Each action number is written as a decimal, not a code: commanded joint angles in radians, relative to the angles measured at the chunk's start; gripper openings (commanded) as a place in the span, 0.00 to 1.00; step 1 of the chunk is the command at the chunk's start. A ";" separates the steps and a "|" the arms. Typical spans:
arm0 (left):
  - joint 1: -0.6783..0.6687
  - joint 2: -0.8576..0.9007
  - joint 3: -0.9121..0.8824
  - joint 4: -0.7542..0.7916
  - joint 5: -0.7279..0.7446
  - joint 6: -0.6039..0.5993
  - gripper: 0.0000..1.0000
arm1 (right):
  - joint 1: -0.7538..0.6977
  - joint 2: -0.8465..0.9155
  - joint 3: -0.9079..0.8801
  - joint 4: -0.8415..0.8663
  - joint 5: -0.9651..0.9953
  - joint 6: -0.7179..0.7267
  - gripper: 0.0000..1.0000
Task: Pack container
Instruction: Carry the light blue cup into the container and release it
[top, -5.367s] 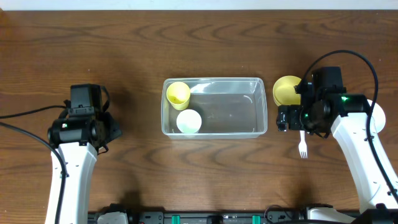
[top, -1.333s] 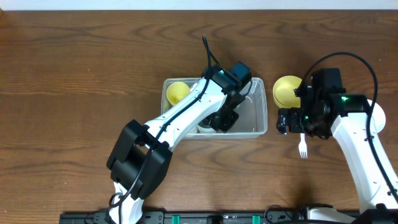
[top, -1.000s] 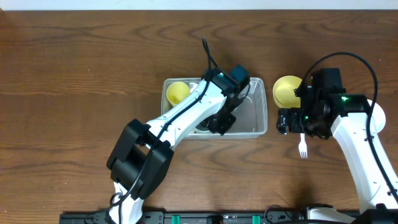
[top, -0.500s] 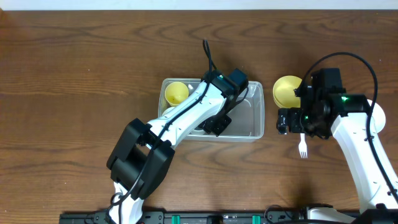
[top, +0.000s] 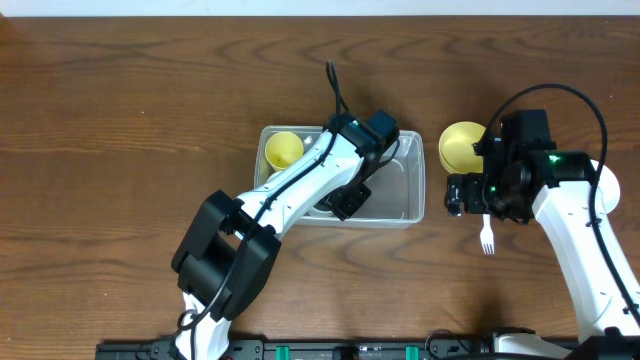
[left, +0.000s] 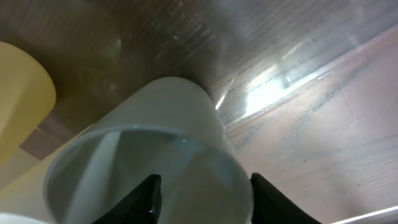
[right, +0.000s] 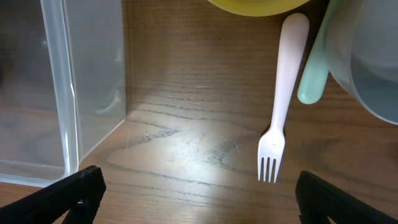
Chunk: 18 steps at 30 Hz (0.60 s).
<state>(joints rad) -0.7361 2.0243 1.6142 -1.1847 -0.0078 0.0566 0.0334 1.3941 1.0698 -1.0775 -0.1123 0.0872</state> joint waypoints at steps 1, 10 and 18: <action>0.002 -0.003 -0.004 -0.003 -0.011 0.003 0.47 | 0.013 -0.001 0.014 0.000 0.004 0.009 0.99; 0.002 -0.003 -0.004 -0.011 -0.011 -0.007 0.47 | 0.013 -0.001 0.014 0.000 0.004 0.009 0.99; 0.000 -0.046 0.002 -0.019 -0.011 -0.009 0.47 | 0.013 -0.001 0.014 0.000 0.004 0.009 0.99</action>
<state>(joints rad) -0.7361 2.0212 1.6142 -1.1969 -0.0078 0.0525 0.0334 1.3941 1.0698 -1.0771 -0.1123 0.0872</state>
